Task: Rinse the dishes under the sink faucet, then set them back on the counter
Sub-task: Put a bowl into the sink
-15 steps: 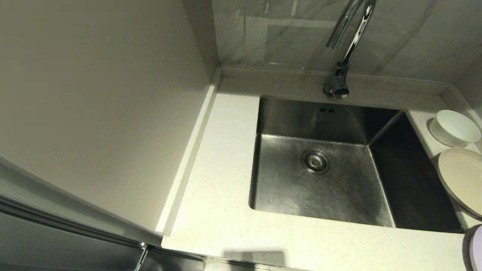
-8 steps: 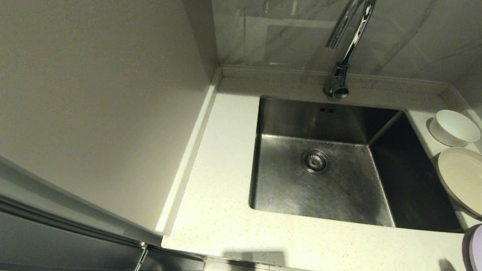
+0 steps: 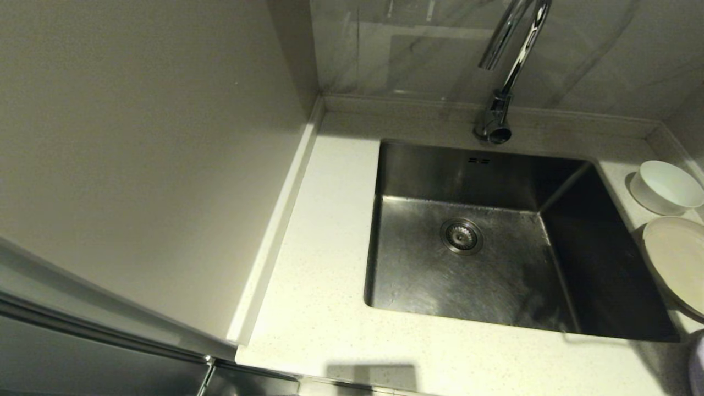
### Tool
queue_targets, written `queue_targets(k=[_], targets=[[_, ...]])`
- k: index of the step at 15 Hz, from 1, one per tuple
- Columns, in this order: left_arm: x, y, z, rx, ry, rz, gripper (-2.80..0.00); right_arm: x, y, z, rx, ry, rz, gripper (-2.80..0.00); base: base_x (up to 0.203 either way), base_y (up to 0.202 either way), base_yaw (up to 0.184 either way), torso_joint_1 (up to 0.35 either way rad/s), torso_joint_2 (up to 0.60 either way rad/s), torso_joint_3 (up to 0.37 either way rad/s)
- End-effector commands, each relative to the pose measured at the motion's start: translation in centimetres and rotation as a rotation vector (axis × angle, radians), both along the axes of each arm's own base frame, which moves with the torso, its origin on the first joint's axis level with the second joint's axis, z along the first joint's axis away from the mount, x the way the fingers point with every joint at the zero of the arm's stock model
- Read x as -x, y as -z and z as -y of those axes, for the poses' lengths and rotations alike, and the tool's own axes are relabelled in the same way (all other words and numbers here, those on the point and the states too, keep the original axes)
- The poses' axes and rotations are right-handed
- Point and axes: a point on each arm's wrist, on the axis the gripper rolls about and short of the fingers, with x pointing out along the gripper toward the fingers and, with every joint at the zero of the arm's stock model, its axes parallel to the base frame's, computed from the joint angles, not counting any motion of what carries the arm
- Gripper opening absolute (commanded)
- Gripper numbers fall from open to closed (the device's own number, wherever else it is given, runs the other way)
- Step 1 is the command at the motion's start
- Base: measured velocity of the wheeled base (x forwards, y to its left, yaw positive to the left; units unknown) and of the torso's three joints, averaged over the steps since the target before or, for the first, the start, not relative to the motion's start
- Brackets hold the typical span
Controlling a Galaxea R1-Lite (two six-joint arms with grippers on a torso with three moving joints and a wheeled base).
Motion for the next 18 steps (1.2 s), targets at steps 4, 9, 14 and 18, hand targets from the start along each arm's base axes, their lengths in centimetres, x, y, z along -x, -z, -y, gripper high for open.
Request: queue_targets(k=[4, 9, 14, 18], targets=[[0.0, 0.0, 0.0, 0.0, -0.001, 0.004, -2.8, -4.5, 2.6, 3.1, 0.438, 0.053, -0.459, -2.8, 0.0, 0.0, 0.0, 0.0, 0.0, 0.0], [0.0, 0.0, 0.0, 0.001, 0.0, 0.004, -2.8, -9.3, 2.4, 4.9, 0.398, 0.04, -0.44, -2.8, 0.0, 0.0, 0.0, 0.0, 0.0, 0.0], [0.0, 0.0, 0.0, 0.0, -0.001, 0.004, -2.8, -10.2, 3.6, 5.9, 0.299, -0.057, -0.495, -2.8, 0.0, 0.0, 0.0, 0.0, 0.0, 0.0], [0.0, 0.0, 0.0, 0.001, 0.0, 0.004, -2.8, -7.6, 0.6, 5.4, 0.174, -0.149, -0.525, -2.8, 0.0, 0.0, 0.0, 0.0, 0.0, 0.0]])
